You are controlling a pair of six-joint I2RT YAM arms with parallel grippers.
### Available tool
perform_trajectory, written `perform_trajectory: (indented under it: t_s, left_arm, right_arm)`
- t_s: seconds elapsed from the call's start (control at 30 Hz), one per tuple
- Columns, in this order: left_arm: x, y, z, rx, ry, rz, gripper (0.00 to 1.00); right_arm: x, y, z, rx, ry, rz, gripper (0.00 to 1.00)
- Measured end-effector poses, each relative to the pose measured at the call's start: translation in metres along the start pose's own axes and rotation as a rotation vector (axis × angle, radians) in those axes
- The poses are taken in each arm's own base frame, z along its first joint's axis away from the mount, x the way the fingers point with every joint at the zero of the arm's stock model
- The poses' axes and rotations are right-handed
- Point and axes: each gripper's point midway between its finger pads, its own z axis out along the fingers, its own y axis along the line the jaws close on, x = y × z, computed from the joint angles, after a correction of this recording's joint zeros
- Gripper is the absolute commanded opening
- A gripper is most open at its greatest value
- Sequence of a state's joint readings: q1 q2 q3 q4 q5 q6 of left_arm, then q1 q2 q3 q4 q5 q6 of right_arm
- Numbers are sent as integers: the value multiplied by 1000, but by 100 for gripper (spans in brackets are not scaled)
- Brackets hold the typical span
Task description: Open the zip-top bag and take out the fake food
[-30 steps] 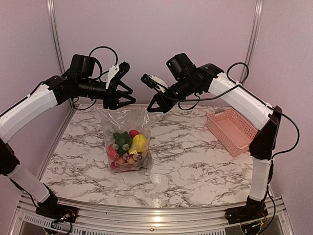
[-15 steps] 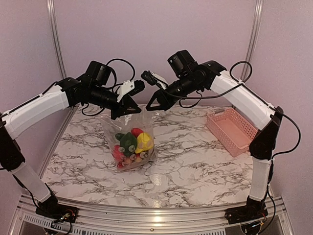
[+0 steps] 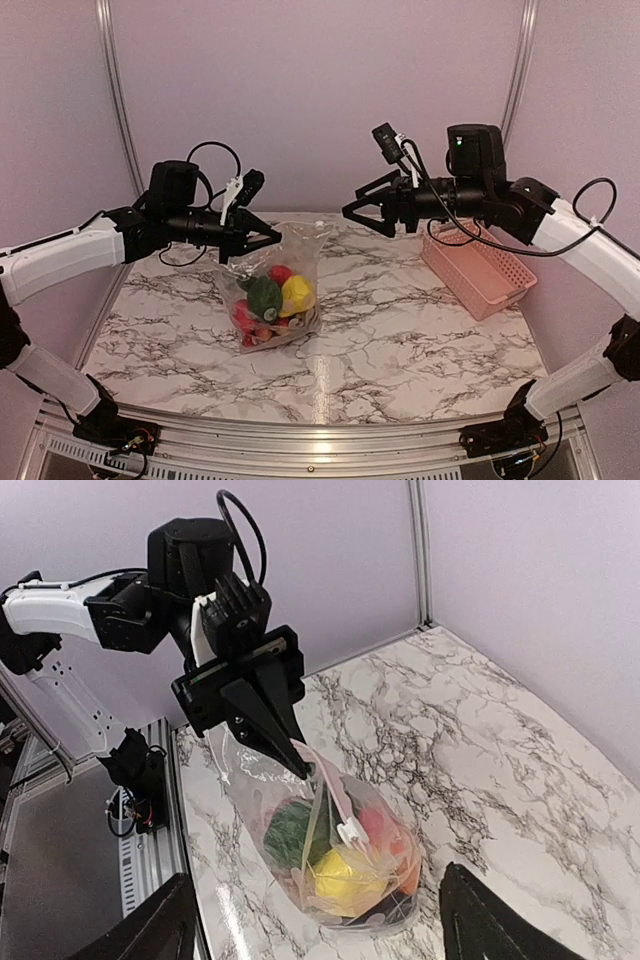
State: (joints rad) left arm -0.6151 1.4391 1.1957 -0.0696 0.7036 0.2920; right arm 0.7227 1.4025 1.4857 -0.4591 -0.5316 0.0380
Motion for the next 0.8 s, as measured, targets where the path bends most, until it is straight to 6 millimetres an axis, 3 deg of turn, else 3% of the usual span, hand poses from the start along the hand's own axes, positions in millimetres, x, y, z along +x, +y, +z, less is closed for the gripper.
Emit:
perform_trajectory:
  t_s: [0.07,0.17,0.3,0.53,0.67,0.8]
  left_arm:
    - [2,-7,-1,23,-42,-40,0]
    - [1,-13,-2,44,-90,-84,0]
    - [-3,-15,-4,52,-128,-122,0]
    - [-7,-16,-5,64,-152,-164,0]
    - [-8,-21,-9,71,-157,-166,0]
    - [-10,-26,-13,82,-162,-153,0]
  right_arm:
    - [-3,6,-15,1,-75,-31,78]
    - [-3,9,-18,-10,-117,-66,72]
    - [9,5,0,-48,-92,-95,68]
    - [46,-1,24,-107,-31,-108,68]
    - [47,-1,30,-128,-40,-140,66]
    - [48,-5,38,-135,-49,-165,56]
